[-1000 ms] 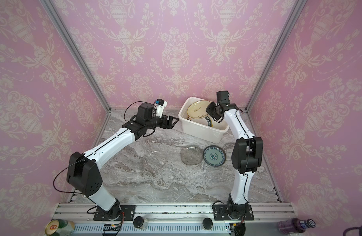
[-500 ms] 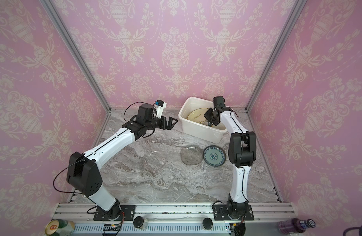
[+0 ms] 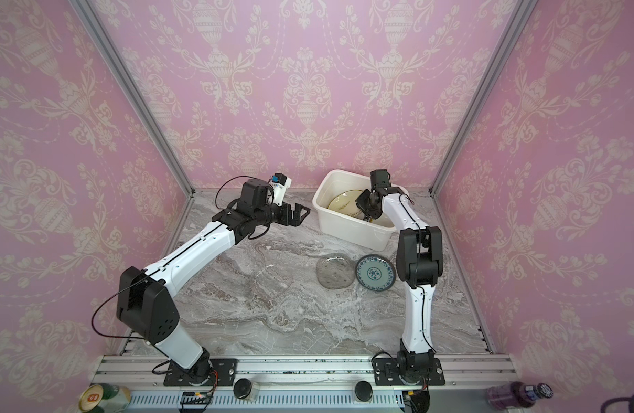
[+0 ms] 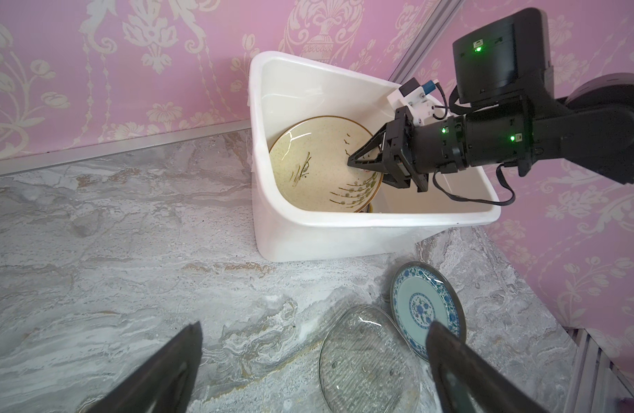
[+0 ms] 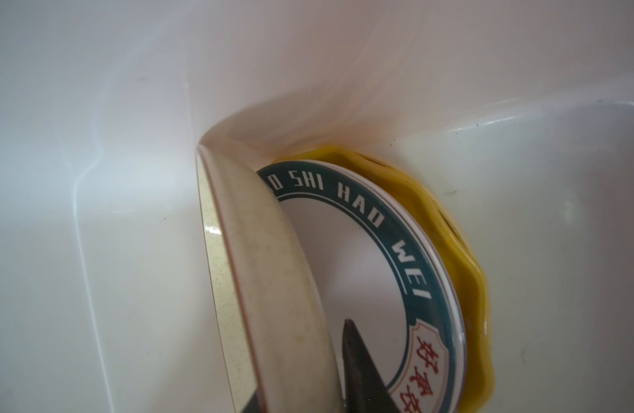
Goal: Place the plates into the plastic bin on the countertop
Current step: Place the plate in the plastic bin.
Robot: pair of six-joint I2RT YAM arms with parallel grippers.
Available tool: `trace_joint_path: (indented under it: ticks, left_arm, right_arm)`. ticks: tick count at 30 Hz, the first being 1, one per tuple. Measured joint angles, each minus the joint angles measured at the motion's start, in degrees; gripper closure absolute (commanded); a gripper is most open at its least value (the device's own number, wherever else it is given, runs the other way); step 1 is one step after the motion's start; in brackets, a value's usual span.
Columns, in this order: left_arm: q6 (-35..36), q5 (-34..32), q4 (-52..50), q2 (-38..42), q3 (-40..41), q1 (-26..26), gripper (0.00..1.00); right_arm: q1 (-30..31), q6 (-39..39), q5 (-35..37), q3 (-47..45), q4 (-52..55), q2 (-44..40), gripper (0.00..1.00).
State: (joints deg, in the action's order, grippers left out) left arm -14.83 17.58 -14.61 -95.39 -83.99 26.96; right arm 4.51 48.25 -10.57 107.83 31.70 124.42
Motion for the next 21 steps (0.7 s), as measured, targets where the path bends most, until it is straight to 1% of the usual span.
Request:
trace_joint_path:
  ticks: [4,9,11,17,21]
  left_arm:
    - [0.4,0.0,-0.5,-0.2,-0.8,0.0,0.01]
    - [0.4,0.0,-0.9,-0.9,-0.9,0.0,0.01]
    - [0.4,0.0,-1.0,-1.0,-0.9,0.0,0.01]
    - [0.7,-0.3,-1.5,-1.1,-0.9,0.0,0.01]
    - [0.9,-1.0,-2.0,-1.1,-0.9,0.0,0.01]
  right_arm:
    - [0.0,0.0,0.1,0.2,0.1,0.2,0.65]
    - [0.0,-0.2,0.9,0.2,0.6,0.3,0.58]
    - [0.0,-0.2,1.1,0.2,0.7,0.3,0.54]
    - [0.0,-0.3,1.4,0.2,1.2,0.3,0.49]
    - [0.0,-0.5,1.6,0.1,1.4,0.4,0.43]
